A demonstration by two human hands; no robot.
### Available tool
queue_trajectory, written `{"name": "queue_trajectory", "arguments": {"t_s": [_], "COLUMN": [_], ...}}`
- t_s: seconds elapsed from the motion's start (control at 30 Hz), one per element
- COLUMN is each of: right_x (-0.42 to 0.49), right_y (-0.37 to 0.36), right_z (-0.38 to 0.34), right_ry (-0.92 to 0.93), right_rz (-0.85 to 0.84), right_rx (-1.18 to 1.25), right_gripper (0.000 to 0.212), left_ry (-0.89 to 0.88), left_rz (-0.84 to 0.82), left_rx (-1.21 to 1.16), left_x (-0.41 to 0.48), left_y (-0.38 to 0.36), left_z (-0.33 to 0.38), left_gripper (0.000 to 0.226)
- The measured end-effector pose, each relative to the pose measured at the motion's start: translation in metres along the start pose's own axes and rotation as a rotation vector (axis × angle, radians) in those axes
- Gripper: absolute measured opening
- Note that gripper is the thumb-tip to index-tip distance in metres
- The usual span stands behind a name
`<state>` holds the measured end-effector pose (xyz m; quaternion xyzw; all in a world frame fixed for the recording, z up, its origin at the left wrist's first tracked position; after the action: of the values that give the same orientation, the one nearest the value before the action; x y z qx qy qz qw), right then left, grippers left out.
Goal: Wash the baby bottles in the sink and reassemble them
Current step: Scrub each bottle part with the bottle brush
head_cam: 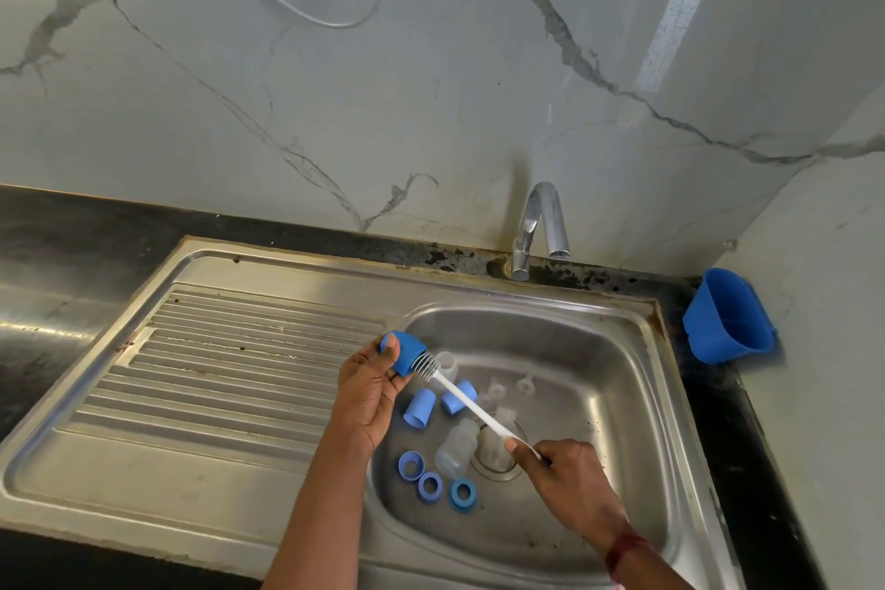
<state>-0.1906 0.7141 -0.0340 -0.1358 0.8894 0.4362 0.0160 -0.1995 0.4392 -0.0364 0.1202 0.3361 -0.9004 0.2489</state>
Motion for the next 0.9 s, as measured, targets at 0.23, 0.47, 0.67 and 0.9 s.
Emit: {"name": "queue_trajectory", "arguments": {"t_s": [0.23, 0.47, 0.67, 0.9], "right_x": [0.002, -0.004, -0.004, 0.0], "right_y": [0.002, 0.013, 0.009, -0.009], "right_z": [-0.005, -0.001, 0.004, 0.007], "right_ry": [0.086, 0.157, 0.076, -0.004], "right_rz": [-0.079, 0.002, 0.069, -0.042], "right_rx": [-0.129, -0.033, 0.04, 0.016], "right_gripper": [0.062, 0.06, 0.06, 0.064], "left_ry": [-0.057, -0.064, -0.063, -0.069], "left_rz": [-0.032, -0.039, -0.008, -0.013], "left_rx": [0.025, 0.027, 0.036, -0.011], "left_x": [0.002, 0.005, 0.004, 0.004], "left_y": [-0.001, 0.001, -0.001, 0.0], "left_z": [0.005, 0.0, -0.002, 0.001], "left_gripper": [0.091, 0.088, 0.095, 0.09]}}
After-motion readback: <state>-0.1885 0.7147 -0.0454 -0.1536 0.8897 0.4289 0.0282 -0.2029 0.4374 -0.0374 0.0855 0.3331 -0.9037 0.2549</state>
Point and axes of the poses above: each hand's wrist, its own x-axis towards the middle knuckle, its own y-axis out of the back of the hand, z = x × y, the point moved 5 cm from there along x, towards the middle knuckle, and after that the axes turned 3 degrees about z, right-handed, at the moved point
